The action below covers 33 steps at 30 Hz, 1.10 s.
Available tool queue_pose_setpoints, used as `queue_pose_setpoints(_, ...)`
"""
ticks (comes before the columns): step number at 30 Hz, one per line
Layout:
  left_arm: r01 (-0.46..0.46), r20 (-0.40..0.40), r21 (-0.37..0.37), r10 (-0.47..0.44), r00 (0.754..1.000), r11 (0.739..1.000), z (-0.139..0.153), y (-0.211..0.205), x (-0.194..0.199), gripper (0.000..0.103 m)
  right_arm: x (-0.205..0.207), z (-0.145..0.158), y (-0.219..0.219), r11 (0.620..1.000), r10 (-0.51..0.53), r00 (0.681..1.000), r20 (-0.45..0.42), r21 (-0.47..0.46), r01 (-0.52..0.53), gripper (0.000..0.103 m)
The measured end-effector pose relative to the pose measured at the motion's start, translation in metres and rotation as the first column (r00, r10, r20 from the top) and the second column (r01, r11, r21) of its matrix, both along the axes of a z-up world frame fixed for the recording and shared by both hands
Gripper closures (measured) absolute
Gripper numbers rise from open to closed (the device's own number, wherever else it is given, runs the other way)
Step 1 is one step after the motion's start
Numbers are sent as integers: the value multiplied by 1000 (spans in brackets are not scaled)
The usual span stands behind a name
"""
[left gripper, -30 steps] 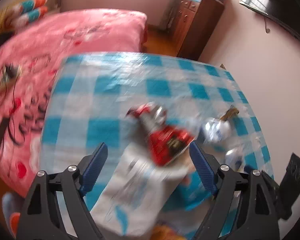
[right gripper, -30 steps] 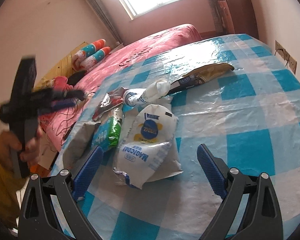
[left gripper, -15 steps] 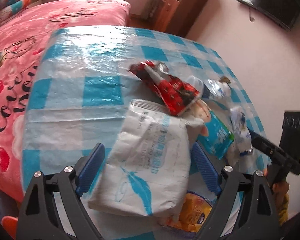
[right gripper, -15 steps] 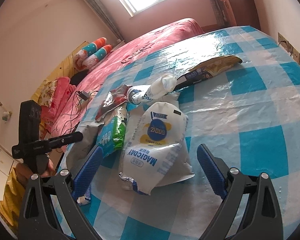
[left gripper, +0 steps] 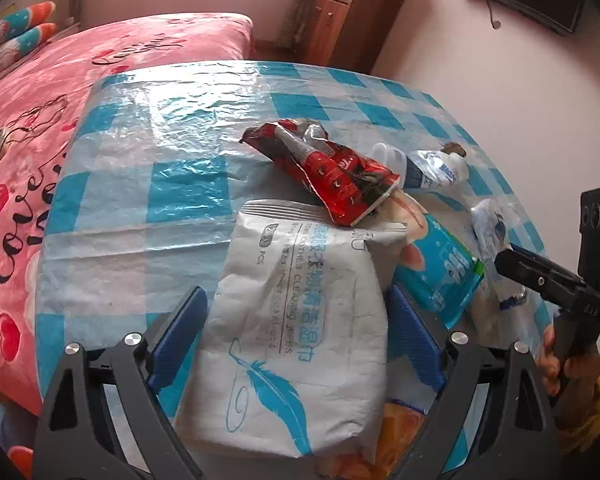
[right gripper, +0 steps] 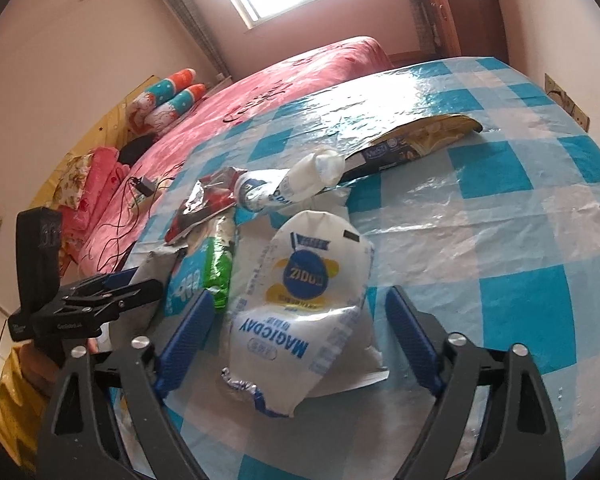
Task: Collect trash
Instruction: 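Grasp the white wipes pack with the left gripper while the right gripper grasps a white bottle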
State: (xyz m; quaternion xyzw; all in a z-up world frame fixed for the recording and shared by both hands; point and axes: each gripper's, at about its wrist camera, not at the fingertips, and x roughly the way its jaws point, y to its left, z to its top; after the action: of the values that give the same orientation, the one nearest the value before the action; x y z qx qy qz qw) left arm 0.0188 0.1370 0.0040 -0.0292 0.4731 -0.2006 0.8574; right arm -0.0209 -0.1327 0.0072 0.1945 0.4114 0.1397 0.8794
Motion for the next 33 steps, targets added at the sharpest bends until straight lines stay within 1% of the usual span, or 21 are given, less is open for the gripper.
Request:
queue_pose_setpoints(2, -24, 9, 6, 24, 1000, 1000, 0, -1, -1, 15, 0, 0, 3, 1000, -6, 1000, 2, -30, 6, 25)
queue_pose_setpoints(3, -34, 12, 4, 34, 999, 999, 0, -1, -2, 16, 0, 0, 3, 999, -10, 1000, 0, -35, 10, 30)
queue_pose_setpoints(4, -51, 15, 1, 51, 999, 999, 0, -1, -3, 17, 1, -1, 3, 999, -12, 1000, -1, -30, 12, 36)
queue_pose_setpoints(6, -75, 19, 6, 75, 997, 997, 0, 0, -7, 19, 0, -2, 1, 999, -25, 1000, -6, -24, 25, 44)
queue_pose_setpoints(7, -82, 21, 10, 82, 996, 997, 0, 0, -9, 22, -1, -2, 0, 999, -28, 1000, -6, -21, 28, 46)
queue_pose_setpoints(10, -106, 27, 5, 105, 994, 994, 1, 4, -15, 26, -3, -2, 0, 999, -26, 1000, -2, -22, 26, 46)
queue_pose_setpoints(12, -122, 27, -6, 123, 992, 992, 1, 9, -19, 26, -4, -1, -1, 999, -28, 1000, 5, -17, 28, 47)
queue_pose_setpoints(13, -132, 28, -11, 132, 991, 991, 1, 12, -21, 27, -6, -1, -2, 999, -32, 999, 11, -14, 32, 50)
queue_pose_setpoints(14, -141, 28, -16, 141, 990, 990, 1, 14, -24, 27, -7, -1, -3, 999, -36, 999, 15, -12, 36, 51)
queue_pose_setpoints(18, -175, 21, -48, 176, 984, 983, 2, 27, -35, 28, -11, 2, -6, 999, -34, 999, 35, -4, 34, 51)
queue_pose_setpoints(22, -192, 25, -75, 195, 981, 979, 4, 41, -48, 28, -17, 7, -5, 1000, -26, 997, 77, 7, 25, 51)
queue_pose_setpoints(30, -213, 53, -131, 221, 974, 968, 20, 66, -82, 28, -32, 17, 14, 999, -9, 993, 115, -34, 13, 54)
queue_pose_setpoints(33, -224, 60, -140, 234, 970, 965, 23, 76, -94, 28, -37, 21, 26, 999, 13, 993, 114, -44, -8, 72)
